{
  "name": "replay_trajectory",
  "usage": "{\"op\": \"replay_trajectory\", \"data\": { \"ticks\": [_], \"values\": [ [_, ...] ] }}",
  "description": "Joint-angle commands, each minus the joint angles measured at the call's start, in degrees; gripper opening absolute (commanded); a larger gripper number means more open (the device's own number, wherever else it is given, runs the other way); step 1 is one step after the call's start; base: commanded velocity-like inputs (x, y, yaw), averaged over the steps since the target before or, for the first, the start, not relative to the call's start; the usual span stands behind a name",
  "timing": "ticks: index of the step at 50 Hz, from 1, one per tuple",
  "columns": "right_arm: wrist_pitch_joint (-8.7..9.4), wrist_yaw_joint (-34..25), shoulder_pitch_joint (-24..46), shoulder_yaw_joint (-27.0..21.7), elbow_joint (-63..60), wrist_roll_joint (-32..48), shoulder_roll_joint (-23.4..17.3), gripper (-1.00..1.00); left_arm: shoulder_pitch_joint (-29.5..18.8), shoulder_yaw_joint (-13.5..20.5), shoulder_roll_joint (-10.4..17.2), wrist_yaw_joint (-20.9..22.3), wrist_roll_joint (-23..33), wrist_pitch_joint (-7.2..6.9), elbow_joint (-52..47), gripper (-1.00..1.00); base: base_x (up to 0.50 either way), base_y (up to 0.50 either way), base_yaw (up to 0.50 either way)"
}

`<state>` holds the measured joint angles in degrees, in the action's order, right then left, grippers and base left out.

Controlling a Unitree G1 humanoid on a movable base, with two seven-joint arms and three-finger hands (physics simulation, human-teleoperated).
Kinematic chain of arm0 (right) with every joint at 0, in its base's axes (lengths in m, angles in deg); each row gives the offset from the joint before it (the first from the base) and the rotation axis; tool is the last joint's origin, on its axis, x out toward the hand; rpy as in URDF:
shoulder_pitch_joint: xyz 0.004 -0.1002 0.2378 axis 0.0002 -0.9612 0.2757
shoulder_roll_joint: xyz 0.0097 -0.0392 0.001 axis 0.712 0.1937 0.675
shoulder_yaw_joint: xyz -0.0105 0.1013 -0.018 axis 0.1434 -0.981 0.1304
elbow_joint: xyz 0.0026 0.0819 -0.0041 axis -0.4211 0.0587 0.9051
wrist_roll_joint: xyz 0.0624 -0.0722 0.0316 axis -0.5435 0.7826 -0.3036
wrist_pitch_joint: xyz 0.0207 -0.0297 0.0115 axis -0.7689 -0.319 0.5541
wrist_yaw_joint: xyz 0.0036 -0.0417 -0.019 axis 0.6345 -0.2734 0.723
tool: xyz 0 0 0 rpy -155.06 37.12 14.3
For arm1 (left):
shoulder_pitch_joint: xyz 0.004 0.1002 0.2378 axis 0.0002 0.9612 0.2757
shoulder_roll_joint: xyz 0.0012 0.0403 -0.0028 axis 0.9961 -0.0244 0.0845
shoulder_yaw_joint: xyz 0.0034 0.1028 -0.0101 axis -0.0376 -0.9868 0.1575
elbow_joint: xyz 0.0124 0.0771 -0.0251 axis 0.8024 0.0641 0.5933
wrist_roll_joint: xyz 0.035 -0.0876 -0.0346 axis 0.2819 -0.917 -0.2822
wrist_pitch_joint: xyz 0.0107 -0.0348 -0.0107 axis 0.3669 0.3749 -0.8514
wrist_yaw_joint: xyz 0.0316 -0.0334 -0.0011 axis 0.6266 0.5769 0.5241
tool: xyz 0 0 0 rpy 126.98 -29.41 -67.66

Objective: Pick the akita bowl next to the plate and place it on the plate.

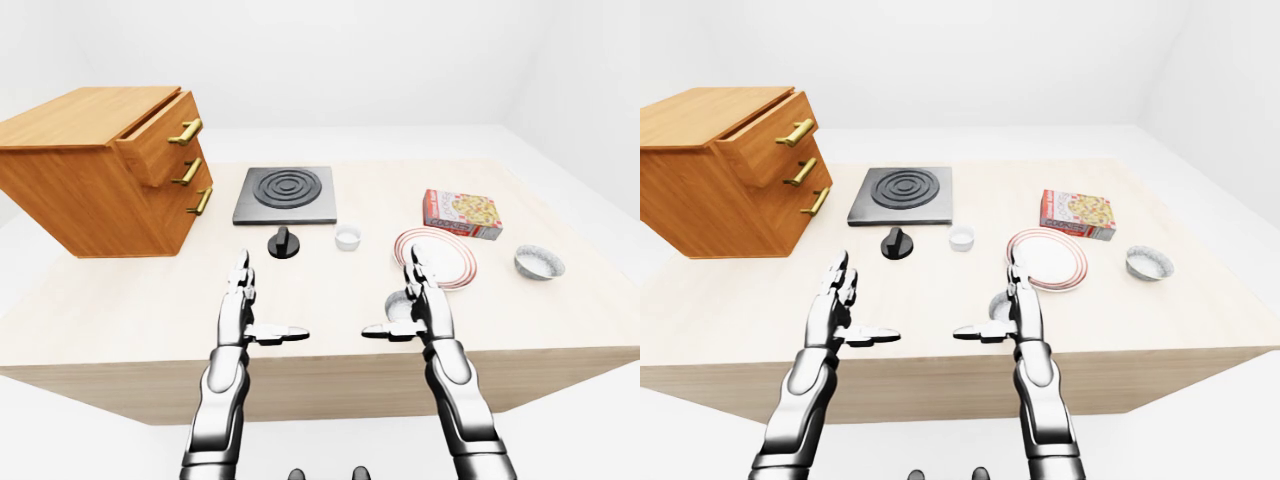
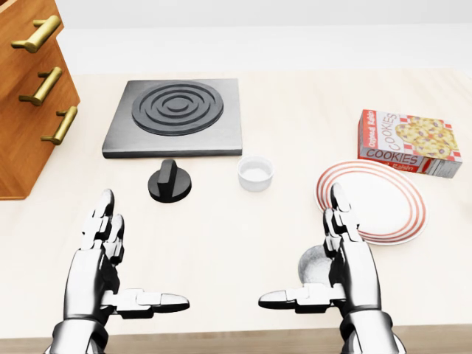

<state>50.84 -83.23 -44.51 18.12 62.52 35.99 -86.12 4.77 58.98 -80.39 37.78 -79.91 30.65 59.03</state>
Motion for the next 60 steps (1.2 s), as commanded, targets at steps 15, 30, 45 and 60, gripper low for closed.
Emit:
{"op": "replay_trajectory", "data": {
  "ticks": [15, 30, 45, 60],
  "values": [
    [-0.64, -1.63, -0.13, -1.09, -0.37, -0.95, -0.52, 1.0, -0.15, 1.52, 0.7, 1.58, -1.53, 0.7, 0.43, 1.0, 0.0, 0.0, 0.0],
    [-0.94, -1.84, -0.35, -1.38, -1.32, -1.61, -0.57, 1.0, -0.05, 1.37, 0.62, 1.4, -1.62, 0.11, -0.4, 1.0, -0.03, -0.18, 0.0],
    [-0.86, -1.77, -0.38, -1.47, -1.73, -1.87, -0.58, 1.0, -0.09, 1.46, 0.66, 1.57, -1.74, 0.87, 0.3, 1.0, -0.08, -0.35, 0.0],
    [-1.09, -1.84, -0.59, -1.53, -1.85, -1.85, -0.64, 1.0, 0.24, 1.32, 0.56, 1.6, -1.73, 0.76, -0.17, 1.0, -0.08, -0.35, 0.0]
  ]
}}
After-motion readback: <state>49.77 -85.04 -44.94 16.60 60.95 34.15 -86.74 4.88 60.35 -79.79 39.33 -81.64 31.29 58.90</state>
